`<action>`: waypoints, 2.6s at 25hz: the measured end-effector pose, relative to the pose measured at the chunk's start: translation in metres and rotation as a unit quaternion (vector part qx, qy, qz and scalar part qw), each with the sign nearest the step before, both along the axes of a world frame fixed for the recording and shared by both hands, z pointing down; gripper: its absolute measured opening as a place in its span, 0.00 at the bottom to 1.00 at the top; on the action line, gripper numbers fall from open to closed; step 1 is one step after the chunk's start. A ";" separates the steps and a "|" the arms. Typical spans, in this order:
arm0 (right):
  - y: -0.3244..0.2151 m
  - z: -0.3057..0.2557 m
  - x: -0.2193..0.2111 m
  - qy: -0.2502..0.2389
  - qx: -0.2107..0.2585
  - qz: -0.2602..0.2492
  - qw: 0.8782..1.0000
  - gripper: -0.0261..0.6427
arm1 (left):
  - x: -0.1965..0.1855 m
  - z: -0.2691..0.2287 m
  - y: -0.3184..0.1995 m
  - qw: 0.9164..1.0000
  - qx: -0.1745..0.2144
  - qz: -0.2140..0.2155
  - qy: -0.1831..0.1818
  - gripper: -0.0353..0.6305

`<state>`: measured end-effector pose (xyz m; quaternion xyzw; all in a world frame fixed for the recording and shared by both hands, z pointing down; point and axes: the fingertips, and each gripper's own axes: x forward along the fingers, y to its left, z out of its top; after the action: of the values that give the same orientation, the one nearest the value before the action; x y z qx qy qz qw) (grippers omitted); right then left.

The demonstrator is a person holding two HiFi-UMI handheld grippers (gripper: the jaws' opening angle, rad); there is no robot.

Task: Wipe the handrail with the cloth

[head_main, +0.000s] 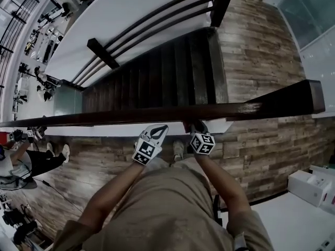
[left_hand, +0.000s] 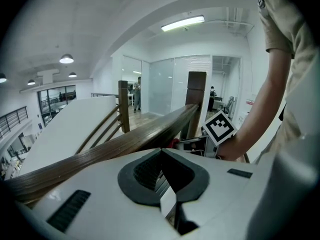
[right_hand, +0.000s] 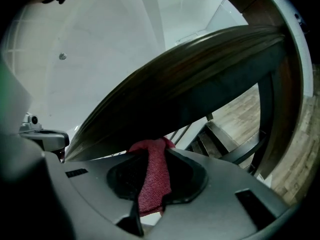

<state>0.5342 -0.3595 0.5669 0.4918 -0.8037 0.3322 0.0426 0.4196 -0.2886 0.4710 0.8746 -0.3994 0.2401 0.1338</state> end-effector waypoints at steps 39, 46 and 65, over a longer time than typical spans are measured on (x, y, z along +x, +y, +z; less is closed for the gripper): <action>0.032 0.011 -0.121 0.065 0.043 -0.229 0.970 0.15 | -0.152 0.027 0.062 0.980 -0.028 -0.198 -0.014 0.08; 0.090 0.009 -0.289 0.062 0.045 -0.353 0.933 0.15 | -0.284 0.028 0.131 0.958 -0.035 -0.285 -0.018 0.08; 0.188 -0.015 -0.657 0.049 0.053 -0.495 0.866 0.15 | -0.626 0.016 0.224 0.917 -0.032 -0.396 -0.025 0.08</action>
<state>-0.1227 -0.1717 0.5520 0.0471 -0.9549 0.1996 0.2148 -0.2066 -0.0641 0.4871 0.6335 -0.7087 0.2018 0.2358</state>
